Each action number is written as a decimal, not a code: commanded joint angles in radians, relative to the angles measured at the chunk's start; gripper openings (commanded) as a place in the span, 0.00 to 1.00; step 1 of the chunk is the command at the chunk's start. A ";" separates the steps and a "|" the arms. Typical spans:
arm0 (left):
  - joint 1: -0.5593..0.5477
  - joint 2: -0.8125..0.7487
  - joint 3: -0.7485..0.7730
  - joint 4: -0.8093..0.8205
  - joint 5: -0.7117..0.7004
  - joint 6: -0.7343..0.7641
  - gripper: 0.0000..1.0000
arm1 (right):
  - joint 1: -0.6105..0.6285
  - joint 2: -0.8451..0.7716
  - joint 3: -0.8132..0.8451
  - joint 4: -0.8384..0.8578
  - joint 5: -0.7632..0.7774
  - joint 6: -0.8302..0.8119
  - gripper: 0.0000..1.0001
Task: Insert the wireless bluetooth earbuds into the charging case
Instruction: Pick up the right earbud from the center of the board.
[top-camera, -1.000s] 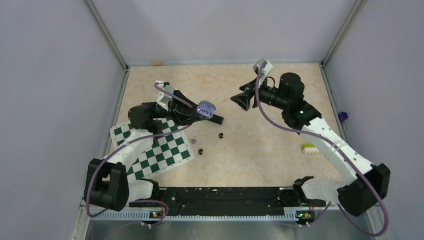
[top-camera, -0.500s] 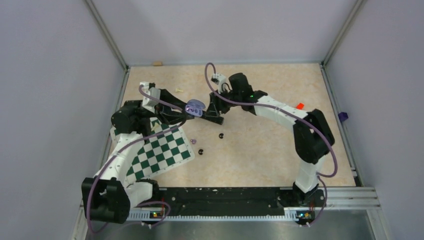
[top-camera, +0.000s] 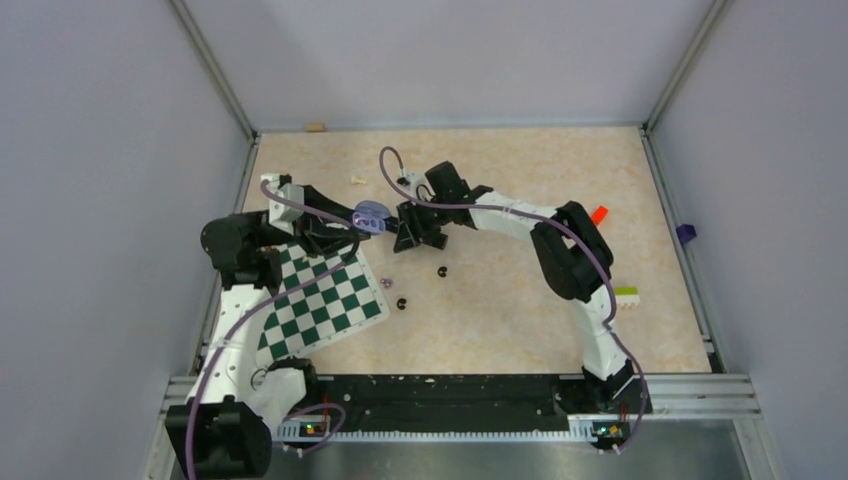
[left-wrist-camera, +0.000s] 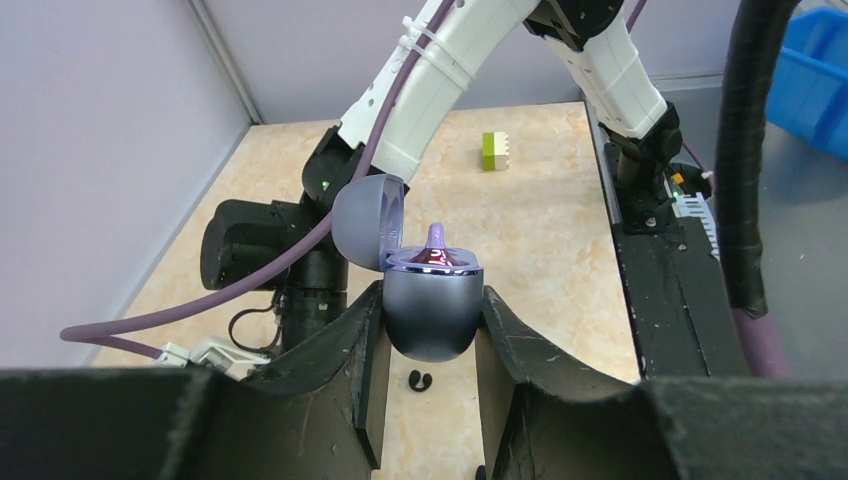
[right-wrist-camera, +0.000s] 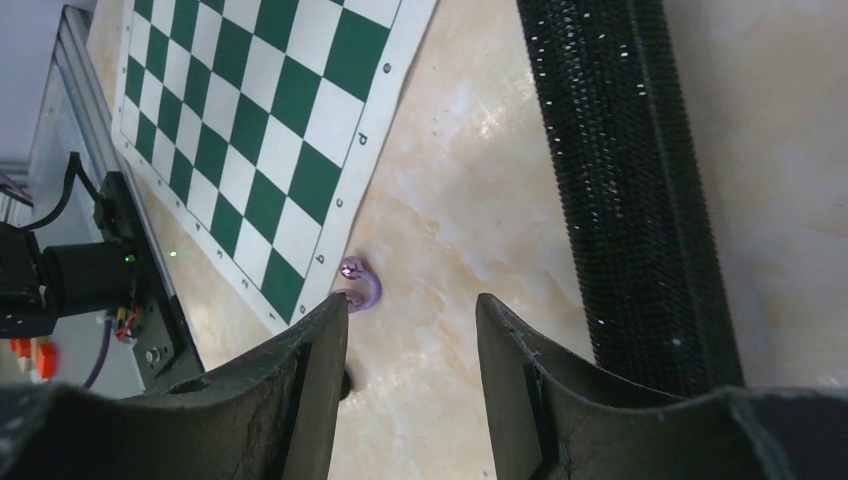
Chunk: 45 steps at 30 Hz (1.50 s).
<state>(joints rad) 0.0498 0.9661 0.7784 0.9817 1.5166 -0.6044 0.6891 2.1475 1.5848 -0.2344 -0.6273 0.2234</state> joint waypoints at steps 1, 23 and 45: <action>0.018 -0.023 0.004 -0.265 -0.026 0.212 0.00 | 0.030 0.044 0.069 0.007 -0.055 0.053 0.49; 0.039 -0.011 0.212 -1.454 0.021 1.228 0.00 | 0.085 0.107 0.067 -0.063 -0.002 0.040 0.42; 0.038 -0.010 0.050 -0.712 -0.188 0.501 0.00 | 0.120 0.099 0.023 -0.097 0.020 0.035 0.31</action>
<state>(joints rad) 0.0845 0.9630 0.8402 0.1951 1.3365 -0.0734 0.7784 2.2471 1.6169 -0.3065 -0.6281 0.2729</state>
